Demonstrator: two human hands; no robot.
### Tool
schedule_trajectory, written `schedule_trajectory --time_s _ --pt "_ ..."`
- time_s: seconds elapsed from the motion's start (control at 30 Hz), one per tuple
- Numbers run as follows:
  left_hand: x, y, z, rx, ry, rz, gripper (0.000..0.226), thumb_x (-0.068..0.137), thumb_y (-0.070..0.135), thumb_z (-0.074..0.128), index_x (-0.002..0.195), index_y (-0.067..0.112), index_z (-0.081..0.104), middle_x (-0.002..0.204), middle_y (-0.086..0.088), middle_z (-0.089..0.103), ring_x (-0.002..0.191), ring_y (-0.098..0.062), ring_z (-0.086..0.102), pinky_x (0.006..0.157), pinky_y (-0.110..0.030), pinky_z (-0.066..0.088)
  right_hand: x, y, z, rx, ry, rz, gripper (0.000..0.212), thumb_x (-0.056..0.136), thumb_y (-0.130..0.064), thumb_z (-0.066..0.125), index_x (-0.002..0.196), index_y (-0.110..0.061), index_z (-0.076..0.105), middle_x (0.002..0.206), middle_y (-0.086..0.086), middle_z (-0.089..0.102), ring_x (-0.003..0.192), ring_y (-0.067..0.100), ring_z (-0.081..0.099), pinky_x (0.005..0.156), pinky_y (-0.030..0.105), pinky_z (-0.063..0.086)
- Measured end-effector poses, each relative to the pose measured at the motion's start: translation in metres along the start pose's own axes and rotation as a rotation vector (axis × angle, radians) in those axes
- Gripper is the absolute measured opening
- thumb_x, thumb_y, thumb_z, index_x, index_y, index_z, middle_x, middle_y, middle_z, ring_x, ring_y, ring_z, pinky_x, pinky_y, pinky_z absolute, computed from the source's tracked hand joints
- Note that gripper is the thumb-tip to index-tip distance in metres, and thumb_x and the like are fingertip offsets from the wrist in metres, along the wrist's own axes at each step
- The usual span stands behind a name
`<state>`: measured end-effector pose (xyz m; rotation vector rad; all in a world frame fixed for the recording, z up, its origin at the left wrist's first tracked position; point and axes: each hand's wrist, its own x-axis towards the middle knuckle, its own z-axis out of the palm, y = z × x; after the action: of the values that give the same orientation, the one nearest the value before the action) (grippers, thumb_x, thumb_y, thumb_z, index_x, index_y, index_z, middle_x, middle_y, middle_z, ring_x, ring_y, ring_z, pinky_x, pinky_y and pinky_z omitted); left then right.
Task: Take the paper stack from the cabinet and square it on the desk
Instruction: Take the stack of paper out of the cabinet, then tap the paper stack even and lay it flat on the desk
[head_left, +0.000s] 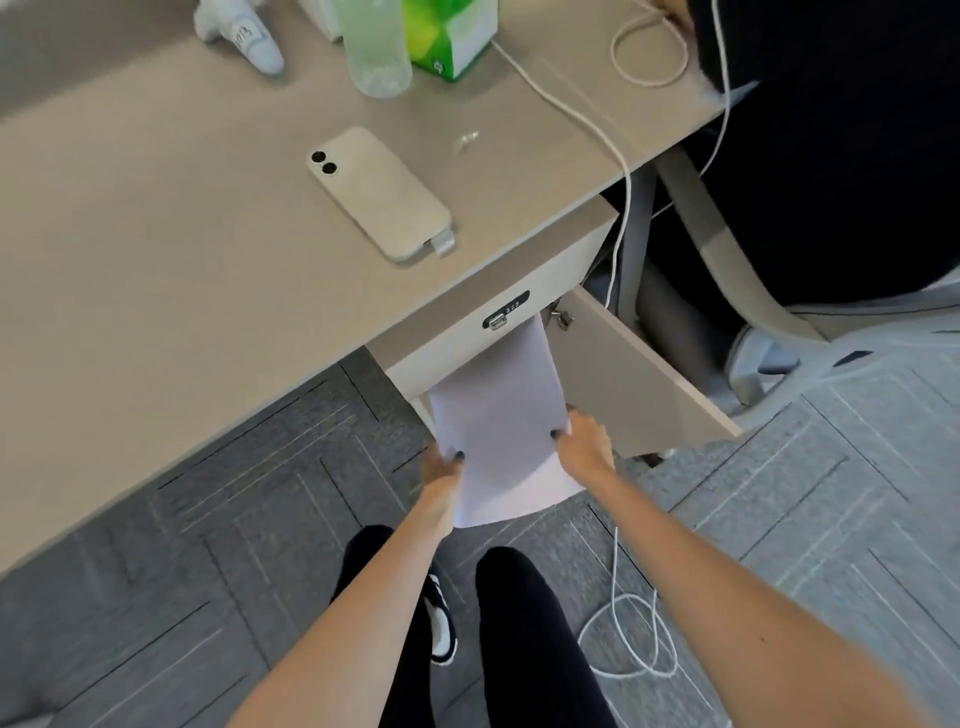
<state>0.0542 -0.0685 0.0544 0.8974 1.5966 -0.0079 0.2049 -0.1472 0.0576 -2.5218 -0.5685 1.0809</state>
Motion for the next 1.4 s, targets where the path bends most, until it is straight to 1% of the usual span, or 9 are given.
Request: schedule_trajectory --time_s 0.17,0.3,0.43,0.53,0.7,0.93,1.17,1.3,1.4 --pt "-0.081 -0.020 -0.022 -0.101 -0.018 -0.087 0.036 0.095 0.002 0.051 0.130 0.000 0.052 0.125 -0.015 0.060 0.097 -0.024 0.055 0.081 -0.032 0.043 -0.087 0.015 -0.033 -0.002 -0.078 0.044 0.036 0.094 -0.010 0.050 0.130 -0.007 0.051 0.131 0.019 0.059 0.116 0.038 0.056 0.091 0.041 0.046" --pt "-0.148 -0.030 -0.038 -0.161 -0.066 -0.080 0.042 0.093 -0.003 0.050 0.135 0.002 0.049 0.126 -0.014 0.059 0.114 -0.035 0.057 0.086 -0.036 0.045 -0.153 0.025 -0.061 0.111 -0.084 0.080 0.029 0.092 -0.006 0.050 0.120 -0.004 0.059 0.120 0.017 0.066 0.108 0.036 0.061 0.082 0.036 0.047" --pt "-0.192 -0.042 -0.051 -0.116 -0.126 -0.018 0.041 0.089 0.000 0.056 0.130 0.006 0.053 0.131 -0.014 0.060 0.102 -0.027 0.058 0.093 -0.041 0.049 -0.203 0.032 -0.088 0.201 -0.046 0.069 0.031 0.091 -0.005 0.051 0.121 -0.003 0.058 0.115 0.021 0.067 0.099 0.034 0.061 0.079 0.038 0.048" --pt "-0.223 -0.045 -0.061 -0.127 -0.156 0.042 0.042 0.087 -0.001 0.059 0.128 0.007 0.055 0.129 -0.013 0.062 0.102 -0.026 0.060 0.084 -0.036 0.050 -0.238 0.032 -0.108 0.274 -0.016 0.011 0.033 0.093 -0.006 0.050 0.125 -0.003 0.056 0.117 0.018 0.065 0.090 0.025 0.054 0.078 0.035 0.044" --pt "-0.269 -0.033 -0.084 -0.219 -0.201 0.164 0.044 0.088 -0.002 0.061 0.130 0.009 0.052 0.129 -0.012 0.062 0.108 -0.028 0.062 0.091 -0.040 0.051 -0.273 0.017 -0.135 0.406 0.027 -0.124 0.033 0.094 -0.007 0.050 0.127 -0.006 0.054 0.107 0.006 0.060 0.099 0.027 0.055 0.082 0.035 0.041" --pt "-0.307 0.006 -0.140 -0.328 -0.187 0.391 0.044 0.088 -0.002 0.061 0.128 0.012 0.051 0.131 -0.010 0.061 0.116 -0.030 0.060 0.092 -0.042 0.052 -0.288 -0.053 -0.158 0.513 -0.012 -0.330 0.033 0.094 -0.008 0.051 0.126 -0.009 0.056 0.107 0.004 0.064 0.102 0.028 0.060 0.088 0.041 0.051" --pt "-0.332 0.050 -0.214 -0.463 -0.099 0.528 0.057 0.085 -0.012 0.055 0.138 0.006 0.047 0.128 -0.012 0.062 0.110 -0.029 0.061 0.087 -0.041 0.052 -0.288 -0.152 -0.159 0.499 -0.118 -0.530 0.024 0.091 -0.008 0.050 0.113 -0.007 0.061 0.097 0.008 0.066 0.087 0.027 0.060 0.072 0.036 0.049" --pt "-0.341 0.073 -0.266 -0.547 -0.113 0.618 0.068 0.076 -0.013 0.054 0.139 0.012 0.046 0.131 -0.011 0.061 0.113 -0.030 0.060 0.082 -0.040 0.052 -0.289 -0.215 -0.149 0.544 -0.194 -0.642 0.035 0.091 -0.003 0.050 0.125 -0.010 0.055 0.112 0.004 0.065 0.100 0.024 0.060 0.082 0.031 0.051" --pt "-0.333 0.088 -0.305 -0.589 -0.092 0.630 0.072 0.073 -0.005 0.059 0.140 0.019 0.045 0.134 -0.006 0.060 0.120 -0.030 0.059 0.089 -0.044 0.052 -0.286 -0.260 -0.133 0.575 -0.250 -0.679 0.036 0.091 -0.002 0.051 0.126 -0.007 0.055 0.117 0.009 0.064 0.106 0.027 0.060 0.095 0.042 0.050"
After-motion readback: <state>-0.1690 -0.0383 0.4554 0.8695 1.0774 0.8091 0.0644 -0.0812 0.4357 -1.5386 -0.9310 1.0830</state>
